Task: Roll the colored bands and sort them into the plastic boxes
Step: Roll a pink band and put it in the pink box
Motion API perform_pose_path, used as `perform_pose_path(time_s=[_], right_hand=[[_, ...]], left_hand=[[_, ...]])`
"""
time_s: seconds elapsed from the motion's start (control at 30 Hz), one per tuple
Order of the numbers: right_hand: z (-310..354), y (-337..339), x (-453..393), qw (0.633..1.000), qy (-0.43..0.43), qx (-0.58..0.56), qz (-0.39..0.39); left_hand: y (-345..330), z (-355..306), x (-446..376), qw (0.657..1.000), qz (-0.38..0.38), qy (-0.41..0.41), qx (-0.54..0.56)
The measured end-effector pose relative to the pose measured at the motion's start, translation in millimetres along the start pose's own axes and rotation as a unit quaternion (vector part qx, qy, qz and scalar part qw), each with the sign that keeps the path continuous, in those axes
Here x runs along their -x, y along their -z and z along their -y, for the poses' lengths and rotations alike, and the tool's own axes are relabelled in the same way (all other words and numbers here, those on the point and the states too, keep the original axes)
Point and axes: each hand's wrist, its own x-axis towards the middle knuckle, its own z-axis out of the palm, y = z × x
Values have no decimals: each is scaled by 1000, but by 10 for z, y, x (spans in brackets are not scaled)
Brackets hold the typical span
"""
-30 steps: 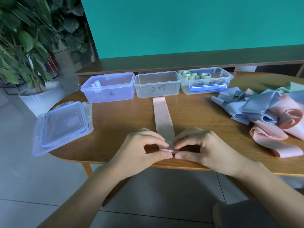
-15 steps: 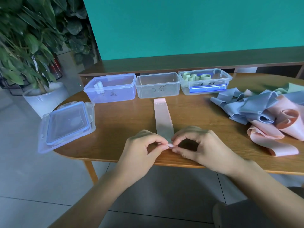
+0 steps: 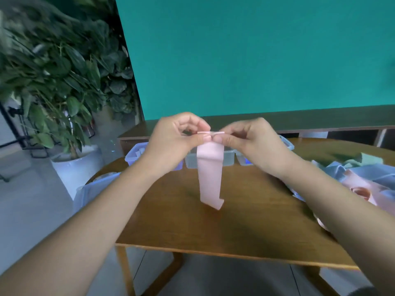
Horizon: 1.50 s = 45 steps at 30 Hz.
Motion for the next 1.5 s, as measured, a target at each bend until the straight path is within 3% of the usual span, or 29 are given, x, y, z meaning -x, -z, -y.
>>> perform_pose_path(time_s=[0.13, 0.3, 0.53, 0.63, 0.77, 0.87, 1.07, 1.3, 1.4, 1.5], right_hand=[[382, 244, -264, 996, -23, -75, -33], [700, 431, -417, 988, -30, -127, -87], [879, 507, -429, 978, -48, -173, -110], [948, 535, -406, 975, -33, -194, -103], [1054, 561, -365, 954, -13, -298, -20], [1068, 536, -360, 945, -32, -324, -21], [1068, 535, -362, 941, -36, -334, -36], [1159, 665, -315, 918, -32, -394, 21], [1182, 740, -266, 907, -61, -414, 42], [1200, 817, -242, 950, -81, -298, 51]], left_hand=[[202, -402, -238, 999, -14, -29, 22], [284, -747, -227, 991, -133, -30, 10], [293, -938, -165, 990, -109, 56, 73], [344, -989, -195, 990, -77, 58, 99], [383, -1027, -239, 983, -21, 54, 172], [381, -1079, -246, 979, 11, 48, 199], [389, -1130, -247, 980, 22, 32, 194], [458, -1200, -283, 951, 17, 43, 306], [545, -1182, -297, 960, 15, 46, 276], [629, -1156, -298, 982, 24, 45, 184]])
